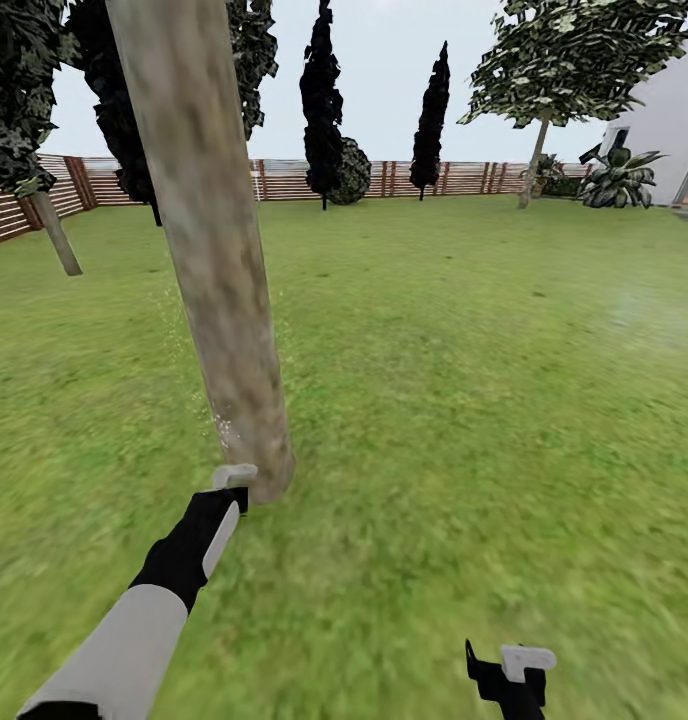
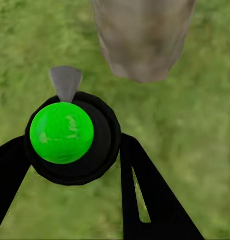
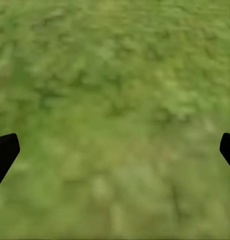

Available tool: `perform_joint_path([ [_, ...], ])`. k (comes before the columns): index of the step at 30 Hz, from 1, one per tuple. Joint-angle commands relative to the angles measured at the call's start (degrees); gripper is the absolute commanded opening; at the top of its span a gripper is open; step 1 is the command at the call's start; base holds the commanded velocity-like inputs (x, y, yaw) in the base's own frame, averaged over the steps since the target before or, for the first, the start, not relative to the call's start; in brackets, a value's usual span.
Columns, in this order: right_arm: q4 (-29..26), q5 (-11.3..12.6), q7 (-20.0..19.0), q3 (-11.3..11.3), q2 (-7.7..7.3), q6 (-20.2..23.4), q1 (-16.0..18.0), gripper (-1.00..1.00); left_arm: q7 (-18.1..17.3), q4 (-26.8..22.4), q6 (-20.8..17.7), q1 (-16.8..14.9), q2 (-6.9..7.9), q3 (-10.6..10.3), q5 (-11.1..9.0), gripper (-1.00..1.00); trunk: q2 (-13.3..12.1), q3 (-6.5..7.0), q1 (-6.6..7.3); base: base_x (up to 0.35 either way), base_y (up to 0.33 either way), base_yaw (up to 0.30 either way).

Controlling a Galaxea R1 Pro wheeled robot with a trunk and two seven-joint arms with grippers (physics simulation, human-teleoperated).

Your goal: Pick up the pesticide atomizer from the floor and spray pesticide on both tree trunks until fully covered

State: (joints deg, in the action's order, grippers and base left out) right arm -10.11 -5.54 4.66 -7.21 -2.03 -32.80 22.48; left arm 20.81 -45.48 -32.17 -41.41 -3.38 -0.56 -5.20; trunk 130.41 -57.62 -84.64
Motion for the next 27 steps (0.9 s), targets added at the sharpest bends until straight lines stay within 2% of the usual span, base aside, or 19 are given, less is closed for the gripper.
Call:
perform_joint_path([
  [1,0.0,0.0,0.0,0.0,-0.04,0.0,0.0,1.0,0.0,-0.5,-0.2,-0.6,-0.07,-0.1,-0.1,-1.0,0.0,0.0,0.0,0.0,0.0,0.0],
  [4,0.0,0.0,-0.1,0.0,-0.07,0.0,0.0,1.0,-2.7,-1.3,-4.9,-4.1,-0.06,-0.1,-0.4,-1.0,0.0,0.0,0.0,0.0,0.0,0.0],
  [5,0.0,0.0,-0.1,0.0,-0.07,0.0,0.0,1.0,-3.5,-1.3,-6.4,-5.3,0.4,0.0,-0.4,-1.0,0.0,0.0,0.0,0.0,0.0,0.0],
  [9,0.0,-0.1,-0.1,0.0,-0.07,0.0,0.0,1.0,-3.9,-1.4,-7.3,-6.4,2.4,0.3,-0.4,-1.0,0.0,0.0,0.0,0.0,0.0,0.0],
  [10,0.0,-0.2,-0.1,0.0,-0.07,0.0,0.0,1.0,-3.9,-1.4,-7.3,-6.4,2.2,0.1,-0.4,-1.0,0.0,0.0,0.0,0.0,0.0,0.0],
  [13,0.0,-0.2,-0.1,0.0,-0.07,0.0,0.0,1.0,-3.9,-1.8,-10.1,-9.1,0.64,0.0,-0.4,-1.0,0.0,0.0,0.0,0.0,0.0,0.0],
  [16,0.0,-0.2,-0.1,0.0,0.0,0.0,0.0,1.0,-3.9,-1.8,-10.8,-9.6,1.11,0.3,-0.4,-1.0,0.0,0.0,0.0,0.0,0.0,0.0],
  [20,0.1,-0.2,-0.1,0.0,0.01,0.0,0.0,1.0,-4.0,-1.9,-11.0,-9.3,3.8,0.3,-0.4,-1.0,0.0,0.0,0.0,0.0,0.0,0.0],
  [24,0.1,-0.2,-0.1,0.0,0.01,0.0,0.0,1.0,-3.9,-2.8,-11.0,-9.0,3.38,-0.1,-0.2,-1.0,0.0,0.0,0.0,0.027,0.006,0.0],
  [27,0.1,-0.2,-0.1,0.0,0.01,0.0,0.0,1.0,-3.8,-6.5,-12.6,-8.9,3.3,-0.1,-0.2,-1.0,0.0,0.0,0.0,0.141,0.062,0.0],
])
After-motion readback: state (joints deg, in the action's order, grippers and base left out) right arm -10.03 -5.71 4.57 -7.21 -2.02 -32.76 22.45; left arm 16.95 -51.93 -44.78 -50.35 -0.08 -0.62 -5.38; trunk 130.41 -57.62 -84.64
